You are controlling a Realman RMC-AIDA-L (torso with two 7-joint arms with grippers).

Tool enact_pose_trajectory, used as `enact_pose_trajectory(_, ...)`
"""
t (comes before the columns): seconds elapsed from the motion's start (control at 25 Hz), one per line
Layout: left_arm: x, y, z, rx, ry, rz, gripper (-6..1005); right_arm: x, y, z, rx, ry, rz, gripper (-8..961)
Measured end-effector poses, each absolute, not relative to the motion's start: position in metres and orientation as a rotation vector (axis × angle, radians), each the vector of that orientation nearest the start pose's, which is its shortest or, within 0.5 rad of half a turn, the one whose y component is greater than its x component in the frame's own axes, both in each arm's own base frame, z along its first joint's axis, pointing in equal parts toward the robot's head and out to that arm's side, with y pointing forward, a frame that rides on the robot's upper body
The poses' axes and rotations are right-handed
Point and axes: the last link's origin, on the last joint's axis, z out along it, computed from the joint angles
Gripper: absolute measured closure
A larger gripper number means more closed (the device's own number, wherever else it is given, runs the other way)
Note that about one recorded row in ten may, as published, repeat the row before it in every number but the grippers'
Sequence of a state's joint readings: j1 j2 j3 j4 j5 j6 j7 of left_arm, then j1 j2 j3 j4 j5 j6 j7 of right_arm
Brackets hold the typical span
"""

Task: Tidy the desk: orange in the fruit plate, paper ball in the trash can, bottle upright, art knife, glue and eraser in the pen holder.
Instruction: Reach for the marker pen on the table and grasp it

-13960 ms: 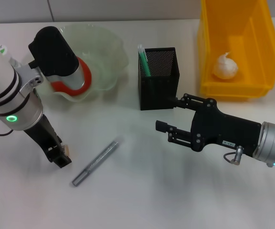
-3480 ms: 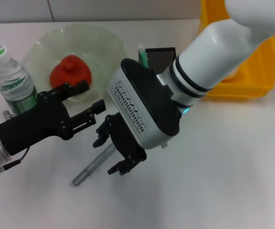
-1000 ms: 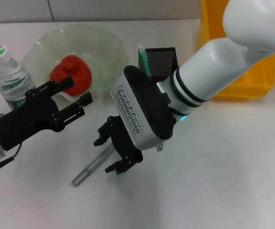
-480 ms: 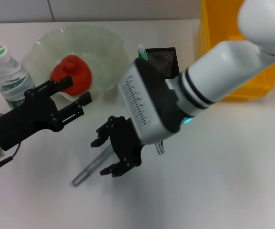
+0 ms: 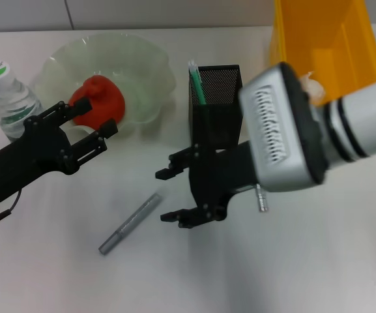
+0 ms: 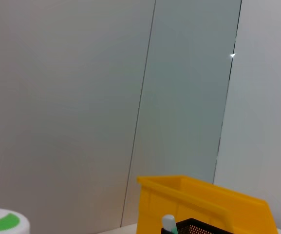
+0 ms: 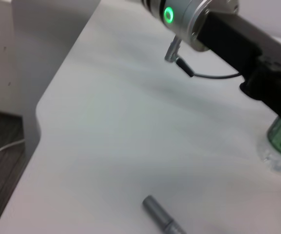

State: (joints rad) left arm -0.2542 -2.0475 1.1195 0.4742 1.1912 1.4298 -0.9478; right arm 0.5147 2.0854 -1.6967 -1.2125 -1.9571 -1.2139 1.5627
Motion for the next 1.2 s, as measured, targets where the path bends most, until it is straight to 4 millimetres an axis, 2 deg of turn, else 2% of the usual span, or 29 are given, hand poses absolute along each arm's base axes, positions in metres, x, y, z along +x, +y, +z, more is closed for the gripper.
enact_pose_trajectory(0.04, -0.303, 0.280, -0.007, -2.301, -0.534, -0.982, 351, 0.133, 0.311, -0.077, -3.035, -0.317, 0.171, 311)
enact_pose_trajectory(0.2, -0.302, 0.281, -0.007, -2.298, -0.539, -0.988, 353, 0.136, 0.311, -0.061, -3.008, -0.207, 0.297, 311)
enact_pose_trajectory(0.4, -0.302, 0.280, -0.008, -2.297, -0.548, -0.992, 356, 0.150, 0.321, -0.027, -2.879, 0.004, 0.493, 312)
enact_pose_trajectory(0.44, -0.302, 0.280, -0.008, -2.296, -0.552, -0.996, 357, 0.159, 0.324, -0.015, -2.827, 0.087, 0.556, 312)
enact_pose_trajectory(0.52, -0.302, 0.280, -0.008, -2.290, -0.563, -1.004, 358, 0.165, 0.324, -0.009, -2.803, 0.133, 0.594, 312)
enact_pose_trajectory(0.6, -0.302, 0.280, -0.008, -2.290, -0.563, -1.004, 359, 0.177, 0.323, 0.002, -2.755, 0.223, 0.690, 312)
enact_pose_trajectory(0.64, -0.301, 0.280, -0.008, -2.279, -0.584, -1.020, 360, 0.191, 0.319, 0.014, -2.687, 0.309, 0.819, 312)
enact_pose_trajectory(0.68, -0.301, 0.280, -0.008, -2.279, -0.584, -1.020, 361, 0.191, 0.319, 0.014, -2.687, 0.309, 0.819, 312)
enact_pose_trajectory(0.8, -0.289, 0.290, -0.006, -2.290, -0.616, -1.078, 362, 0.213, 0.308, 0.030, -2.568, 0.381, 1.038, 312)
enact_pose_trajectory(0.84, -0.284, 0.294, -0.001, -2.307, -0.624, -1.091, 363, 0.227, 0.298, 0.039, -2.501, 0.411, 1.162, 313)
enact_pose_trajectory(0.88, -0.284, 0.294, -0.001, -2.307, -0.624, -1.091, 363, 0.227, 0.298, 0.039, -2.501, 0.411, 1.162, 313)
enact_pose_trajectory(0.96, -0.275, 0.299, 0.003, -2.373, -0.615, -1.073, 365, 0.245, 0.285, 0.044, -2.441, 0.467, 1.264, 313)
enact_pose_trajectory(1.0, -0.275, 0.299, 0.003, -2.373, -0.615, -1.073, 365, 0.245, 0.285, 0.044, -2.441, 0.467, 1.264, 313)
enact_pose_trajectory(1.04, -0.260, 0.305, 0.007, -2.489, -0.621, -1.012, 366, 0.254, 0.278, 0.043, -2.407, 0.495, 1.300, 313)
enact_pose_trajectory(1.2, -0.244, 0.310, 0.010, -2.599, -0.628, -0.925, 368, 0.265, 0.270, 0.037, -2.372, 0.517, 1.315, 313)
